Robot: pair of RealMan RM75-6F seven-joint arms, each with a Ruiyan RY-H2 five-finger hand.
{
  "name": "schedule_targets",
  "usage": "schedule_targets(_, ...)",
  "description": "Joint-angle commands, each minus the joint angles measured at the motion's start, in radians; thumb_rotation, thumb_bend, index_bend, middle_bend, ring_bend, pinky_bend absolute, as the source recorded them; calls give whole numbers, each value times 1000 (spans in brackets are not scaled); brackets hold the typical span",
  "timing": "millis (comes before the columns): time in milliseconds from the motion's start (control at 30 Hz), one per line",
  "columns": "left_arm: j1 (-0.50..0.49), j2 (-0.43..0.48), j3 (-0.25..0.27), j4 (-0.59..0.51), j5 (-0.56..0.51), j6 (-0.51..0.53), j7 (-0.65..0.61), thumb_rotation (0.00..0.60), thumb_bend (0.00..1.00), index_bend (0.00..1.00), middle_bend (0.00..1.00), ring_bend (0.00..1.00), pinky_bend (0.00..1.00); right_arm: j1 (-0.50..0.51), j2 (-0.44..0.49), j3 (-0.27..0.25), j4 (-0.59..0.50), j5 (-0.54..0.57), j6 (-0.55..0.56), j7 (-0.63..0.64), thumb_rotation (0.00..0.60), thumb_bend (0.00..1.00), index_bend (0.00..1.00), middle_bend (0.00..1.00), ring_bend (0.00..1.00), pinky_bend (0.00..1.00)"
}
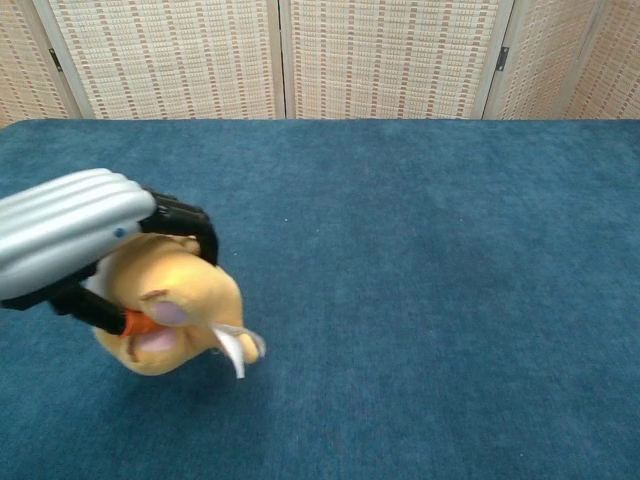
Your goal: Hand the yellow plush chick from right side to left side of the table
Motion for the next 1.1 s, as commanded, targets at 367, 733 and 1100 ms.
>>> schedule_targets(367, 112, -8, 144, 561, 140, 290, -485, 600, 608, 690, 772, 628, 865, 0, 23, -30, -230, -94, -49, -285, 600, 69, 0, 0, 0, 0)
schedule_targets(733, 143, -53, 173, 731, 135, 383, -718, 600, 296, 0, 160, 121, 284, 0, 12, -30, -290, -108, -89, -366, 600, 87, 0, 0, 0, 0)
schedule_targets(1100, 127, -16, 176, 563, 146, 358, -636, 600, 207, 0, 0, 0, 172, -23, 15, -36, -227, -130, -23, -279, 600, 88, 0, 0, 0, 0)
